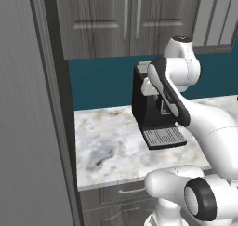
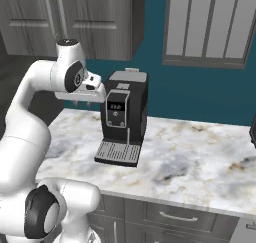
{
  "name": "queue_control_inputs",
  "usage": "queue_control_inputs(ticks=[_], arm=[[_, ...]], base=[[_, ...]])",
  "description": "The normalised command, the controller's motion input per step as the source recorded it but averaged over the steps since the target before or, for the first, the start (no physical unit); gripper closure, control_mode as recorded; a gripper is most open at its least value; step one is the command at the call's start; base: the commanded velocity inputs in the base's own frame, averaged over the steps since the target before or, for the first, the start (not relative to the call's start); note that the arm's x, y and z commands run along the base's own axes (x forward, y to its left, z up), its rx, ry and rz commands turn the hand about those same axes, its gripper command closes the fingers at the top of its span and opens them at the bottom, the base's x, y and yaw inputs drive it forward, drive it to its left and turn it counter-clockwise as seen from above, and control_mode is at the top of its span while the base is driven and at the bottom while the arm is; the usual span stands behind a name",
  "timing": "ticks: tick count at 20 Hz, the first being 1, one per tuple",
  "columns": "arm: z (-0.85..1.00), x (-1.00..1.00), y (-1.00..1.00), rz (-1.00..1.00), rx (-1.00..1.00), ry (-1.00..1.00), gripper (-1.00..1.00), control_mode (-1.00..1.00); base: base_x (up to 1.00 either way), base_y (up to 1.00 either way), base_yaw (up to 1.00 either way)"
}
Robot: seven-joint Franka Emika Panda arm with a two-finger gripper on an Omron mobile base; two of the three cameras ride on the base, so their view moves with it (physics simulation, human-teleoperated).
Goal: Open the cabinet directly in front. Then move the liquor and the cup to the dining counter with the jar on it.
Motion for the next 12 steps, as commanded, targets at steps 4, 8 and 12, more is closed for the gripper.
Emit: queue_control_inputs(ticks=[4,8,12], arm=[[0.01,-0.12,0.00,0.00,0.00,-0.07,-1.00,-1.00],[0.19,-0.32,0.00,0.00,0.00,-0.32,-1.00,-1.00],[0.44,-0.59,0.00,0.00,0.00,-0.49,-1.00,-1.00]], base=[[0.00,0.00,0.00],[0.00,0.00,0.00],[0.00,0.00,0.00]])
